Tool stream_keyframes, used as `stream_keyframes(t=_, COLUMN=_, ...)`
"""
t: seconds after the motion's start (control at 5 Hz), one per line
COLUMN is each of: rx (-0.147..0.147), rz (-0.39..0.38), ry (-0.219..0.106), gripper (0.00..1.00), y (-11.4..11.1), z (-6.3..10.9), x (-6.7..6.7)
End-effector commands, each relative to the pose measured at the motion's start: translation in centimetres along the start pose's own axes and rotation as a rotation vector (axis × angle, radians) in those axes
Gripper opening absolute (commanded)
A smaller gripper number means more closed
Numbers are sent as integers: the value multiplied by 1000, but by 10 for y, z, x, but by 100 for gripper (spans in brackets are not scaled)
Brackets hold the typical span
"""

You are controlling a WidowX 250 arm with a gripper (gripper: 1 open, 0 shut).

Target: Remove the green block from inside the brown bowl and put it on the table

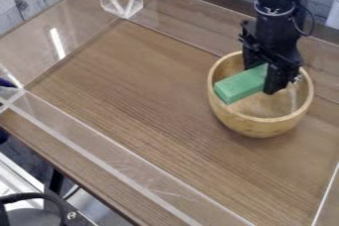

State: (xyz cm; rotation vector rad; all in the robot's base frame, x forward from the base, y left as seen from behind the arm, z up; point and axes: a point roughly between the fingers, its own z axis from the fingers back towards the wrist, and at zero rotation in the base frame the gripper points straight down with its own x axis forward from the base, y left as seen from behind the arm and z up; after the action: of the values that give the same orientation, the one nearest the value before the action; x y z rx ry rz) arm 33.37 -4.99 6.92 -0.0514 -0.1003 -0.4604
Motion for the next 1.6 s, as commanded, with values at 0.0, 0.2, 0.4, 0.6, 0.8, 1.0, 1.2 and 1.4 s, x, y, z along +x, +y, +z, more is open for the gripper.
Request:
stream_keyframes(t=0.0, rx=29, rz=7, ry=-76, gripper=0, y=6, z=25, x=7)
stream_keyframes(t=0.2, rx=27, rz=10, ry=-72, gripper=0, y=7, z=24, x=5)
stream_keyframes(t=0.4, rx=25, rz=13, ry=-70, gripper=0, y=8, z=23, x=4)
stream_keyframes(t=0.6, rx=23, rz=17, ry=-67, gripper=0, y=9, z=22, x=3)
stream_keyframes(t=0.8, rx=21, rz=19, ry=-64, gripper=0, y=10, z=21, x=2)
stream_keyframes(t=1.0, rx=19, rz=22, ry=-59, gripper=0, y=11, z=19, x=1)
stream_keyframes(t=1.2, rx=16, rz=25, ry=-56, gripper=0, y=12, z=17, x=0)
stream_keyframes(t=1.4, rx=14, rz=27, ry=-53, gripper=0, y=12, z=15, x=0)
